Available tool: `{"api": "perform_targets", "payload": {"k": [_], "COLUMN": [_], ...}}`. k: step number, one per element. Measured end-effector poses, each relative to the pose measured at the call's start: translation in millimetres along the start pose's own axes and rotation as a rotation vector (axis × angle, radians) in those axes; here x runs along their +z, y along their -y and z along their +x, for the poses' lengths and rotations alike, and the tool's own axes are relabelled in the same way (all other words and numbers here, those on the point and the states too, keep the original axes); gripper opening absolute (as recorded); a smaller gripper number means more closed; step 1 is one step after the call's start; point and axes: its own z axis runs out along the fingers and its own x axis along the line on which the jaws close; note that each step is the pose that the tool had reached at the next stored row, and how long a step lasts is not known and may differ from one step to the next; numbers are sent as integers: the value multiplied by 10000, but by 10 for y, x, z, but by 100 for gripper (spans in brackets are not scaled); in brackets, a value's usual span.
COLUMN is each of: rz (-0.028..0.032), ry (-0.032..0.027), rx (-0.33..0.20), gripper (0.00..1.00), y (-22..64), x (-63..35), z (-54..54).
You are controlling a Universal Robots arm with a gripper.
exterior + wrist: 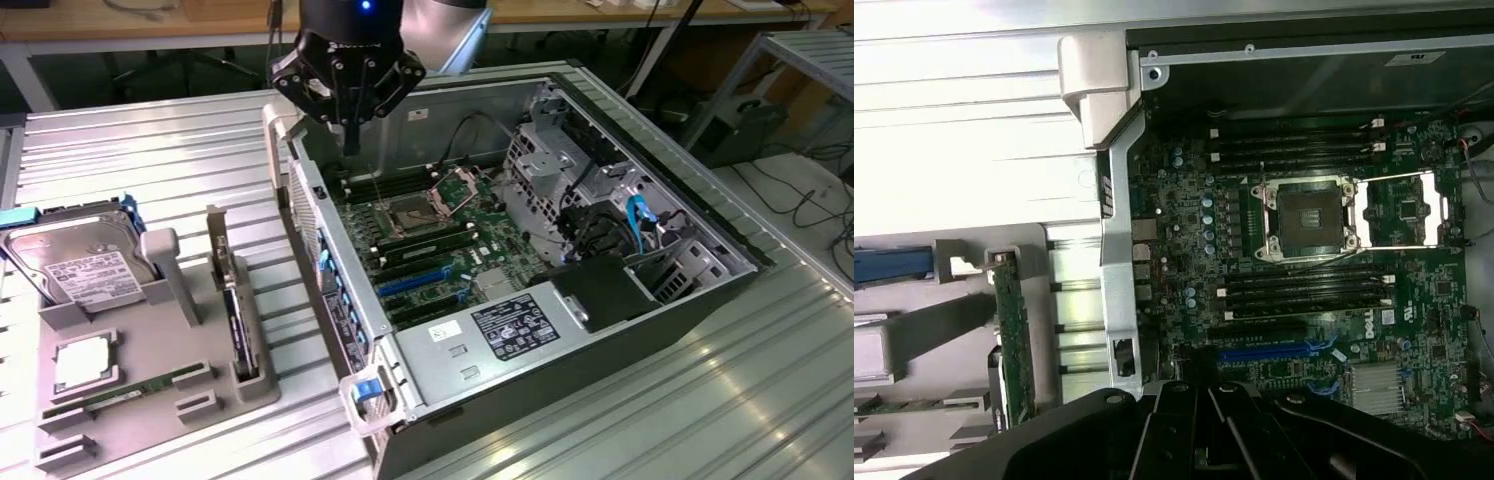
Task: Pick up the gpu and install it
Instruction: 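Reach for the gpu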
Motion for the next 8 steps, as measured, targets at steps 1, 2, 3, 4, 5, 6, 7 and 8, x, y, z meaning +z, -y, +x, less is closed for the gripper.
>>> {"api": "perform_targets", "payload": {"k": [1, 2, 3, 4, 5, 6, 7, 8], "rz": [0, 0, 0, 0, 0, 0, 0, 0], "ry": [0, 0, 0, 0, 0, 0, 0, 0], "rx": [0, 0, 1, 1, 1, 1, 1, 1], "gripper": [11, 11, 11, 11, 11, 11, 11, 11], "y": [3, 6, 12, 16, 20, 25, 31, 38], "x": [0, -1, -2, -2, -3, -4, -4, -5], "z": [16, 31, 52, 67, 81, 94, 105, 115]}}
